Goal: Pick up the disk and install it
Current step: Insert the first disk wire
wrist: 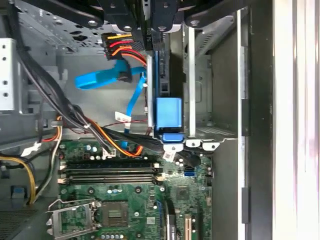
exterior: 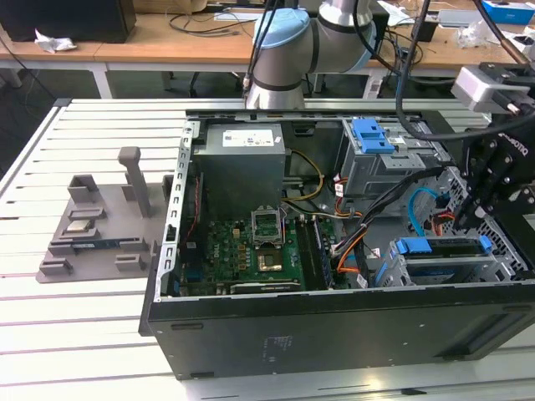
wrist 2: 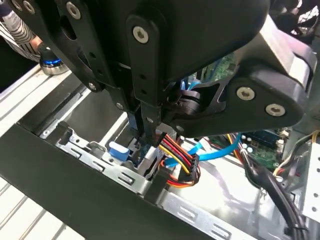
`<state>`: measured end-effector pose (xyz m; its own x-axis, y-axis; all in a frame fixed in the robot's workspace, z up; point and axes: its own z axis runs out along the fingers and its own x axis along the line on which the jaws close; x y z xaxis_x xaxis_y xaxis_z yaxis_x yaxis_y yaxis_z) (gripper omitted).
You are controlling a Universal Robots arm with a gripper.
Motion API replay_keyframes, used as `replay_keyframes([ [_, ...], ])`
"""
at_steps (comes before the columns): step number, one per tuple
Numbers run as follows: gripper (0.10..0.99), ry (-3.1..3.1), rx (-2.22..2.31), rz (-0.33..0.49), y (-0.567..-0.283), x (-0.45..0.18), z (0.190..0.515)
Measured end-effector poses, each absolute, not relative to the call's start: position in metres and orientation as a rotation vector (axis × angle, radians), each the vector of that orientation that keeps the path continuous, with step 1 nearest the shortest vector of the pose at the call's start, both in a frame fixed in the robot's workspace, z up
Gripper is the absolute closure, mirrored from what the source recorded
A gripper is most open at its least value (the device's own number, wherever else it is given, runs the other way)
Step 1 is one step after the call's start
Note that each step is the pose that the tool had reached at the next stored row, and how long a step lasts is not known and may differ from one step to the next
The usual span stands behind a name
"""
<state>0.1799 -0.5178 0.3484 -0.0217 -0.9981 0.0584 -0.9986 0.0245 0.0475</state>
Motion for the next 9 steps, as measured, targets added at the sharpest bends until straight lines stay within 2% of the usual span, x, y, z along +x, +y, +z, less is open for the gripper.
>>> replay_keyframes([
  [9, 0.918, -2.197, 2.148, 0.001, -0.5257, 0.1795, 0.3419],
])
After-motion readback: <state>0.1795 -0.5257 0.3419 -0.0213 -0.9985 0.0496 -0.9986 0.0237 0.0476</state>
